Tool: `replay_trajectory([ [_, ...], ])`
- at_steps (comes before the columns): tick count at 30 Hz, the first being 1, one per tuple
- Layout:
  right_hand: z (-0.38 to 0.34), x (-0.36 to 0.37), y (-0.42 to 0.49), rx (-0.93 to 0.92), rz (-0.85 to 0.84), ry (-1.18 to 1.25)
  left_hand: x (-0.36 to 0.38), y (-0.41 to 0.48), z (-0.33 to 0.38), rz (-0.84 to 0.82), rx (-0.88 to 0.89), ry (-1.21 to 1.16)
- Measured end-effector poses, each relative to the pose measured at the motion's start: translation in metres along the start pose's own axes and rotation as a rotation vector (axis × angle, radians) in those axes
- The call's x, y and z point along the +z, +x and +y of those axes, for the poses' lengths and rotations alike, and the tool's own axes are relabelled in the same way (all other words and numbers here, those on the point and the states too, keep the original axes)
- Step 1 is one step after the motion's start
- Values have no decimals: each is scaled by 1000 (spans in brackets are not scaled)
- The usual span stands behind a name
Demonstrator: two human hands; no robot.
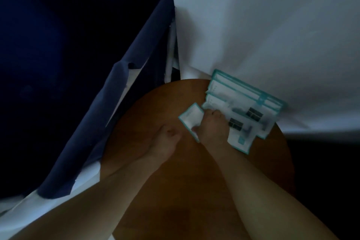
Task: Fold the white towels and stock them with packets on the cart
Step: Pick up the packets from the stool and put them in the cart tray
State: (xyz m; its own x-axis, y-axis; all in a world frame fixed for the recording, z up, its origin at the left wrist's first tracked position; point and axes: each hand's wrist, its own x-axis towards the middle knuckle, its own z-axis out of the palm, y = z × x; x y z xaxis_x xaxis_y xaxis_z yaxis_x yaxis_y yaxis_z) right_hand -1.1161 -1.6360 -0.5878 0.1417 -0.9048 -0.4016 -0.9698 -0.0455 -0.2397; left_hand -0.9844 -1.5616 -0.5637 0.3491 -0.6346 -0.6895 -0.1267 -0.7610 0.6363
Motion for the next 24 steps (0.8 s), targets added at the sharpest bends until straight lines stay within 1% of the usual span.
replay_trajectory([
  [3, 2, -2, -13, 37, -90, 310, 10, 2, 6, 3, -35, -126],
  [6, 5, -1, -41, 52, -131, 737, 21, 4, 4, -35, -131, -268],
  [8, 11, 1, -57, 97, -210, 871, 24, 1, 2, -69, -172, -325],
  [9, 17, 4, -62, 125, -237, 868, 26, 0, 1, -90, -188, -333],
  [10, 24, 8, -65, 146, -219, 810, 28, -1, 0, -103, -195, -342],
  [11, 34, 11, -66, 143, -141, 682, 29, -3, 0, -106, -195, -334],
  [14, 69, 17, -62, 50, 266, 217, 30, -3, -3, -87, -185, -315],
  [15, 76, 16, -63, 40, 317, 98, 30, -3, -3, -84, -187, -302],
  [16, 80, 17, -64, 33, 314, 4, 30, -3, -5, -74, -188, -305],
  [18, 80, 21, -69, 27, 275, -106, 31, -2, -9, -60, -185, -297],
  [21, 72, 30, -79, 24, 188, -169, 32, -5, -11, -56, -175, -279],
  [24, 59, 32, -90, 12, 138, -155, 32, -9, -12, -51, -168, -273],
])
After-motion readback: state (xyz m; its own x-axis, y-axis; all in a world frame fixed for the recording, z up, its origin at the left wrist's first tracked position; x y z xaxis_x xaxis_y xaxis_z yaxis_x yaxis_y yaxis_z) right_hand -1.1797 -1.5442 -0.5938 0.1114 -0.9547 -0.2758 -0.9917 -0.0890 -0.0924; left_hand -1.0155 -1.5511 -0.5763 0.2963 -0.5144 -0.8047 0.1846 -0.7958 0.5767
